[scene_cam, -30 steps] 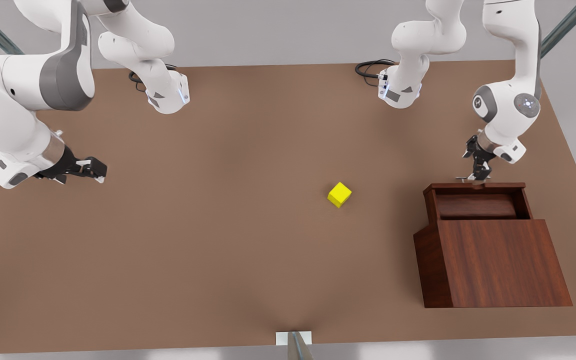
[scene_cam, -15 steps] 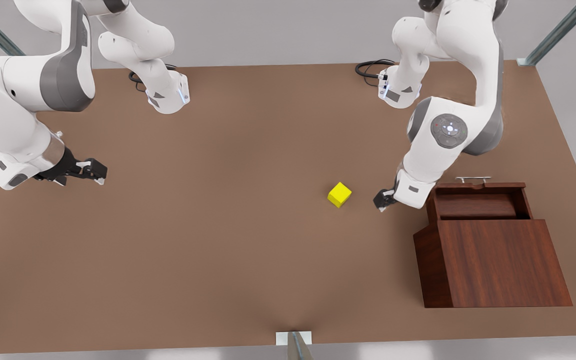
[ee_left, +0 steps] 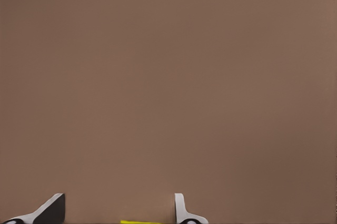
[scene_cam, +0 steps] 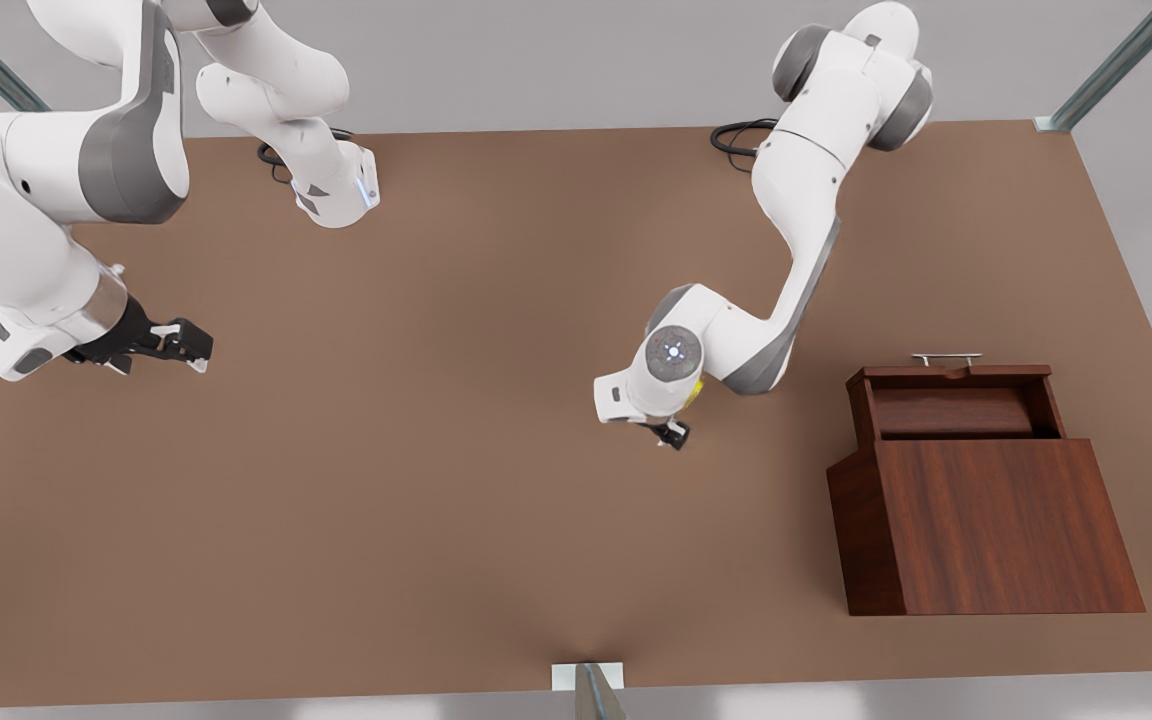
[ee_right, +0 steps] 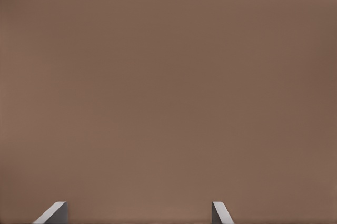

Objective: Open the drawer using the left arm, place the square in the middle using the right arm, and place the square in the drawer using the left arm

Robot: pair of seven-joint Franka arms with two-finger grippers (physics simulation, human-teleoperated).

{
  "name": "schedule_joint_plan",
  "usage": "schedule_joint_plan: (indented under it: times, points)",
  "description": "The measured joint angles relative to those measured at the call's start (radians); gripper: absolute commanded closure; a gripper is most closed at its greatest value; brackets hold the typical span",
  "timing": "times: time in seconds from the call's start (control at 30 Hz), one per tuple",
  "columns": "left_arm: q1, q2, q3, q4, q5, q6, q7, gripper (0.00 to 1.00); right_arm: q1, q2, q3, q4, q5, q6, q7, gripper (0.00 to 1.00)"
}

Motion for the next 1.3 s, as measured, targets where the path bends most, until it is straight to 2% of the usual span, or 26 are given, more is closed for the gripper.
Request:
schedule_joint_plan:
  times: [0.1, 0.17, 0.23, 0.3, 0.57, 0.8, 1.3]
  points:
    - [-0.028, 0.004, 0.0, -0.013, 0.005, -0.001, -0.031, 0.0, 0.0, 0.0, 0.0, 0.0, 0.0, 0.002, 0.0, 0.0]
    - [-0.026, -0.026, 0.0, -0.086, 0.008, 0.001, -0.054, 0.0, 0.0, 0.0, 0.0, 0.0, 0.0, 0.002, 0.0, 0.0]
    - [-0.027, -0.11, 0.001, -0.258, 0.009, 0.121, -0.054, 0.0, 0.0, 0.0, 0.0, 0.0, 0.0, 0.002, 0.0, 0.0]
    - [-0.026, -0.152, 0.002, -0.356, 0.01, 0.178, -0.054, 0.0, 0.0, 0.0, 0.0, 0.0, 0.0, 0.005, 0.0, 0.0]
    - [-0.028, -0.232, 0.007, -0.535, 0.074, 0.24, -0.052, 0.0, 0.0, 0.0, 0.0, 0.0, 0.0, 0.006, 0.0, 0.0]
    - [-0.026, -0.269, 0.028, -0.653, 0.142, 0.333, -0.046, 0.0, 0.001, 0.0, 0.0, 0.0, 0.0, 0.006, 0.0, 0.0]
    - [-0.028, -0.255, 0.061, -0.695, 0.158, 0.379, -0.039, 0.0, 0.0, 0.0, 0.0, 0.0, 0.0, 0.012, 0.0, 0.0]
